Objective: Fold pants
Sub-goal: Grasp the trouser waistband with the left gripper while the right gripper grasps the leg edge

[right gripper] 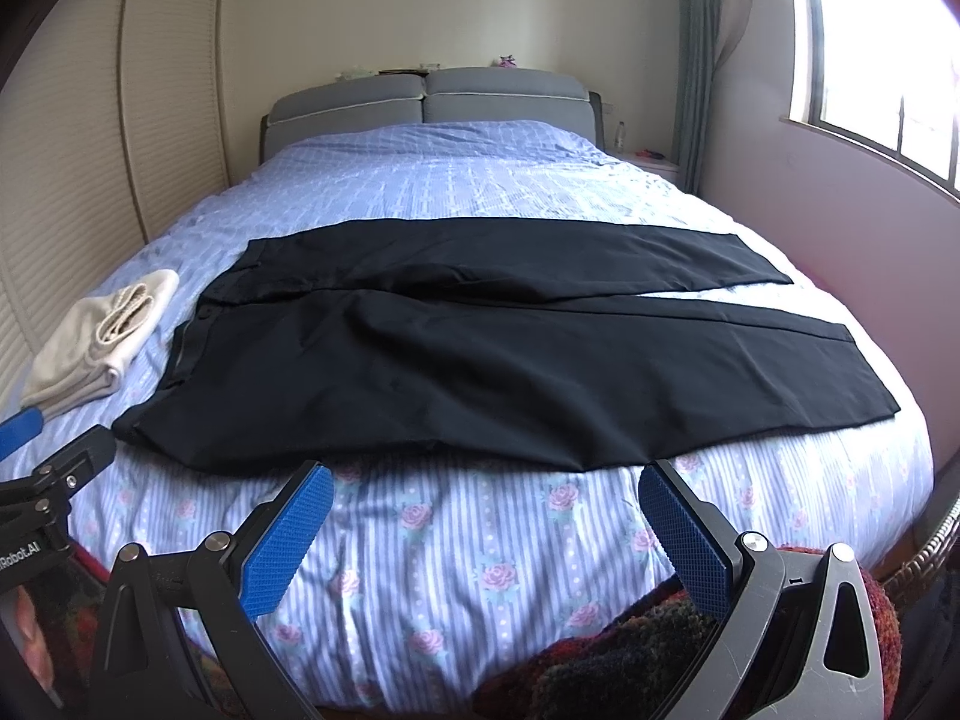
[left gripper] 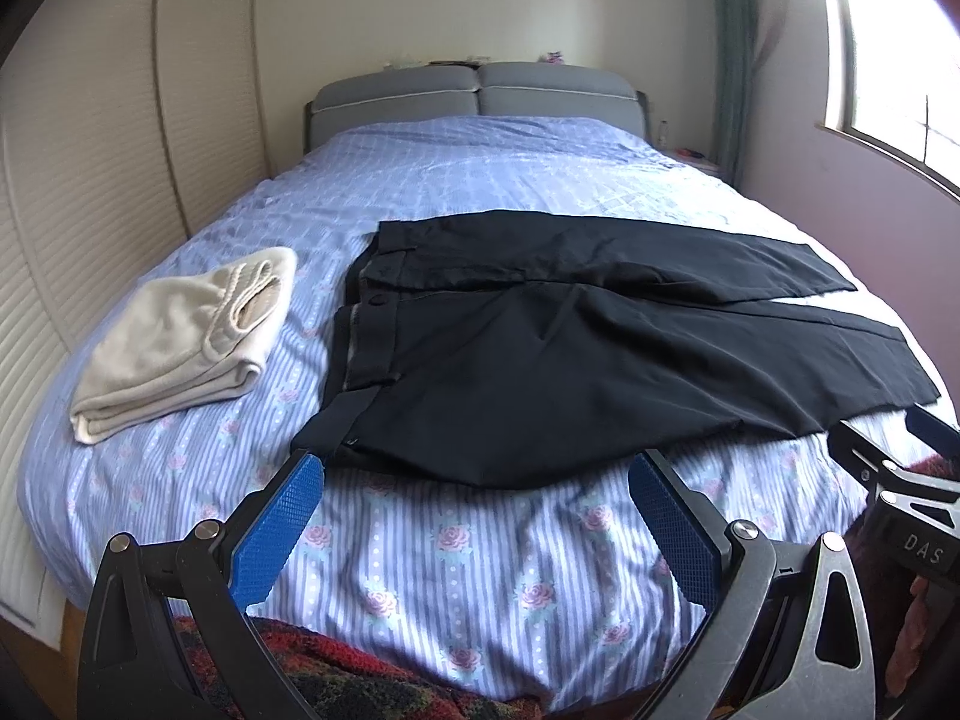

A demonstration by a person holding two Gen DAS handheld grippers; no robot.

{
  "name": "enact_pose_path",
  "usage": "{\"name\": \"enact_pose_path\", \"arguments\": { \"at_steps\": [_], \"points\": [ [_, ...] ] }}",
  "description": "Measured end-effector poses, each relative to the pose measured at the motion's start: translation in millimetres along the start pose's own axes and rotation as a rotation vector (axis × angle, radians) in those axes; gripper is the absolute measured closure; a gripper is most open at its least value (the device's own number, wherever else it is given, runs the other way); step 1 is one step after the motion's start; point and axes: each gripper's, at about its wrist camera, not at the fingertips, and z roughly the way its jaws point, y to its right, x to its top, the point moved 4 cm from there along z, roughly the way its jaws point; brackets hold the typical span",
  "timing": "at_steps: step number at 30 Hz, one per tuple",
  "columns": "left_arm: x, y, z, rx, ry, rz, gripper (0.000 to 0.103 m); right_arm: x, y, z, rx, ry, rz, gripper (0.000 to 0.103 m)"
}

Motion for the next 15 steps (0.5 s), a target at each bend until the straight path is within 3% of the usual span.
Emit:
{"name": "enact_pose_path", "arguments": {
  "at_steps": [6,15],
  "points": [
    [5,-6,12,0.037,-0.038,-0.066,0.0,3,-7,21,0.031,-0.054,0.049,0.0],
    [6,-11,64,0.035,-0.189,-0.176,0.0,4,-22,71,0.112,-0.175,0.191,0.002]
  ]
}}
